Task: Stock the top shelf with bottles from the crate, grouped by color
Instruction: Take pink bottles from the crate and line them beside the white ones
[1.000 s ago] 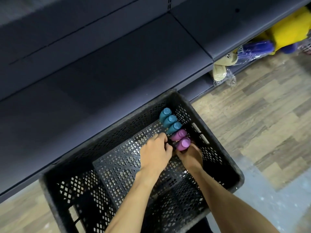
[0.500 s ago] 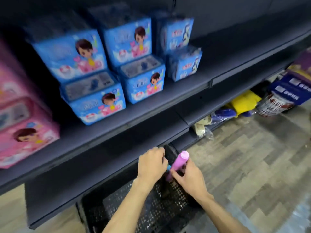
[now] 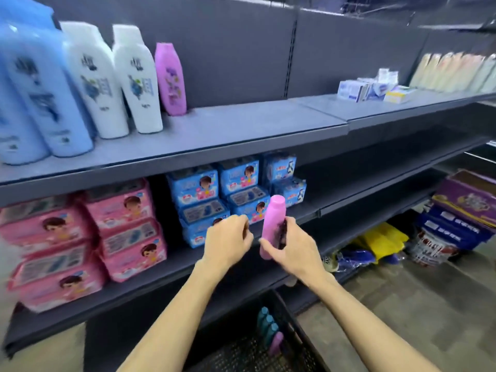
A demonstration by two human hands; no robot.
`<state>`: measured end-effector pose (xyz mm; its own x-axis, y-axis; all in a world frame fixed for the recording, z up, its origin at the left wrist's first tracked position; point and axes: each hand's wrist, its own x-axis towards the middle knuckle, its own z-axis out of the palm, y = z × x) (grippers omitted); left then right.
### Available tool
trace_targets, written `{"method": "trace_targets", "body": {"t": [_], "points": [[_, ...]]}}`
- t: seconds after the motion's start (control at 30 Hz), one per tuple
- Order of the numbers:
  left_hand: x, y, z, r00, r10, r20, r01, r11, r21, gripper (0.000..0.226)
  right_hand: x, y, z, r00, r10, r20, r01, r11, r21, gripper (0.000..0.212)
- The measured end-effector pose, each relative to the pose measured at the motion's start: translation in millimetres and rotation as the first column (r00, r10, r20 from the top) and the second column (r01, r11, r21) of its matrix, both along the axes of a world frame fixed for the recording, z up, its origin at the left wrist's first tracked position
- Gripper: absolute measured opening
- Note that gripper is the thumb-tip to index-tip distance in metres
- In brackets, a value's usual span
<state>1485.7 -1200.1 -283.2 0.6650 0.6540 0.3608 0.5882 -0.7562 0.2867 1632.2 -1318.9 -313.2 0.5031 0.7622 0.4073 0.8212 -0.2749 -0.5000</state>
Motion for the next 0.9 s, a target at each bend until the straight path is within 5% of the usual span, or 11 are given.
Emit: {"method": "trace_targets", "body": {"t": [0.47, 0.9], "points": [[-61.6, 36.5, 178.7, 0.974, 0.069, 0.214, -0.133, 0.945, 0.3, 0.012, -37.1, 81.4, 207.9, 0.983, 0.073, 0.169, -0.125, 0.94, 0.319, 0.058], [-81.6, 65.6, 217.0, 0.94, 0.208, 0.27, -0.291, 0.903, 0.316, 0.016, -63.1, 169.2, 252.3, 0.988, 0.113, 0.103, -0.123, 0.987, 0.101, 0.066]]}}
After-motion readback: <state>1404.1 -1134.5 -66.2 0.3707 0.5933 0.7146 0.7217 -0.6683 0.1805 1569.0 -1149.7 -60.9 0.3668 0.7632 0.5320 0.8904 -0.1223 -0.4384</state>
